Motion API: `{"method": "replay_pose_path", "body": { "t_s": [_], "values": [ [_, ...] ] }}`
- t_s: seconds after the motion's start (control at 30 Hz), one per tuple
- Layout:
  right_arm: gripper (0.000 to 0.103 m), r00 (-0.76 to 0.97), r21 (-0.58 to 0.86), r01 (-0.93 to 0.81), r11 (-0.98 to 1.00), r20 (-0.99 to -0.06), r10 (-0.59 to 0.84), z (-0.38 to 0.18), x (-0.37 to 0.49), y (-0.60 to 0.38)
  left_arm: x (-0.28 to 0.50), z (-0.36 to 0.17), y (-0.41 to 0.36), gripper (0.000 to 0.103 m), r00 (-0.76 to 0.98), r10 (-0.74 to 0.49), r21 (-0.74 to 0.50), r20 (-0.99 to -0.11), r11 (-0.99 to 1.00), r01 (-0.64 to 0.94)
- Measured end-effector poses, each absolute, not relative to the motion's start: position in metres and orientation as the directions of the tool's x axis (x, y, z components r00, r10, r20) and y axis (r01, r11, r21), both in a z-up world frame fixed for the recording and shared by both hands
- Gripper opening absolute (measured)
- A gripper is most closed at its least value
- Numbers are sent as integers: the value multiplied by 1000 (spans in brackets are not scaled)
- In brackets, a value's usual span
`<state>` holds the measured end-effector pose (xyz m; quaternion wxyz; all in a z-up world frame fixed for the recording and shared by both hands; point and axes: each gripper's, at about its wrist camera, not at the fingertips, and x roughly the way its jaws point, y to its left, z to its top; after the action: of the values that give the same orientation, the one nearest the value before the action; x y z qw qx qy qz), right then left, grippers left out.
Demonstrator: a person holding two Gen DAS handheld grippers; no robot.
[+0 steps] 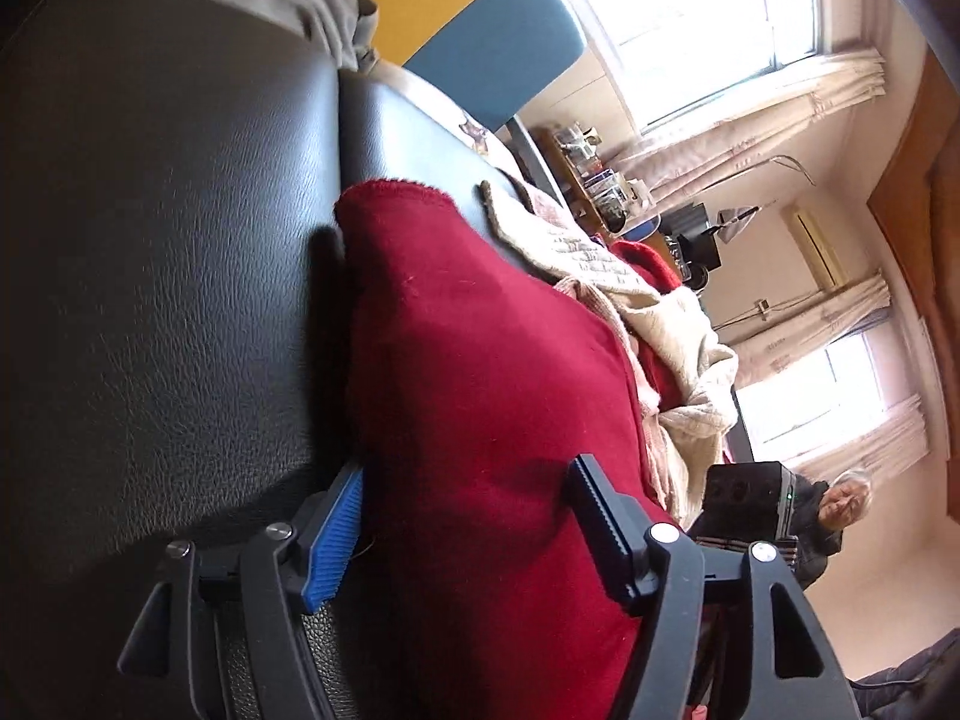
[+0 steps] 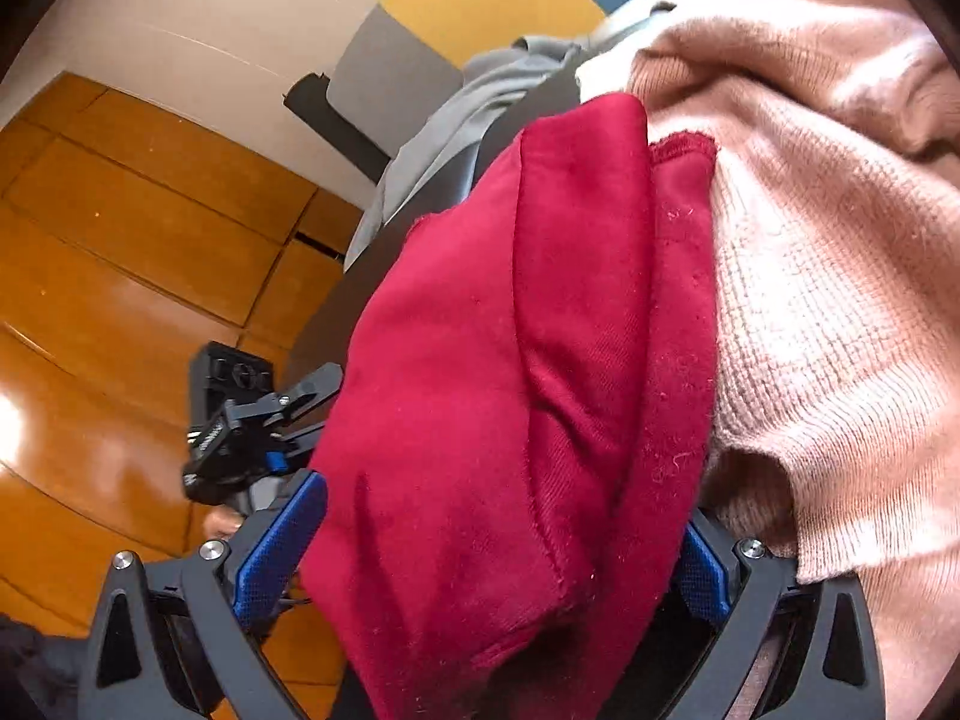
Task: Fold clothes
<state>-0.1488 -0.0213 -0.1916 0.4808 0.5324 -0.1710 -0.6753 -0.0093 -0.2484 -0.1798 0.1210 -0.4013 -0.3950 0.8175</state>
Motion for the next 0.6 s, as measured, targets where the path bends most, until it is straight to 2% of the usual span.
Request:
{"method": "replay_pose_path", "body": {
  "t_s": [0.1, 0.23, 0.37, 0.4, 0.43, 0.47, 0.5, 0.6],
  "values": [
    [102, 2, 660, 563, -498, -603, -798, -186, -135, -23, -9, -180, -252, 66, -620, 528, -742, -580, -657, 135],
    [102, -60, 617, 588, -523, -611, -789, -185, -126, -21, -11, -184, -260, 66, -631, 534, -763, -563, -629, 149],
    [103, -85, 549, 652, -523, -633, -770, -183, -116, -22, -37, -178, -240, 80, -627, 493, -714, -603, -685, 147],
    [103, -76, 541, 658, -523, -643, -762, -182, -115, -21, -40, -178, -236, 79, -623, 488, -704, -612, -695, 147],
    [103, -66, 537, 658, -528, -657, -751, -181, -116, -24, -38, -177, -236, 73, -626, 486, -705, -610, -694, 148],
    [101, -69, 530, 650, -544, -673, -737, -179, -117, -23, -35, -176, -237, 58, -633, 485, -709, -604, -689, 149],
    [92, -77, 520, 641, -564, -688, -721, -177, -117, -20, -32, -175, -238, 46, -639, 483, -713, -598, -685, 150],
    [71, -89, 475, 670, -571, -712, -697, -171, -106, -24, 0, -166, -246, 37, -695, 463, -735, -550, -664, 139]
  ]
}}
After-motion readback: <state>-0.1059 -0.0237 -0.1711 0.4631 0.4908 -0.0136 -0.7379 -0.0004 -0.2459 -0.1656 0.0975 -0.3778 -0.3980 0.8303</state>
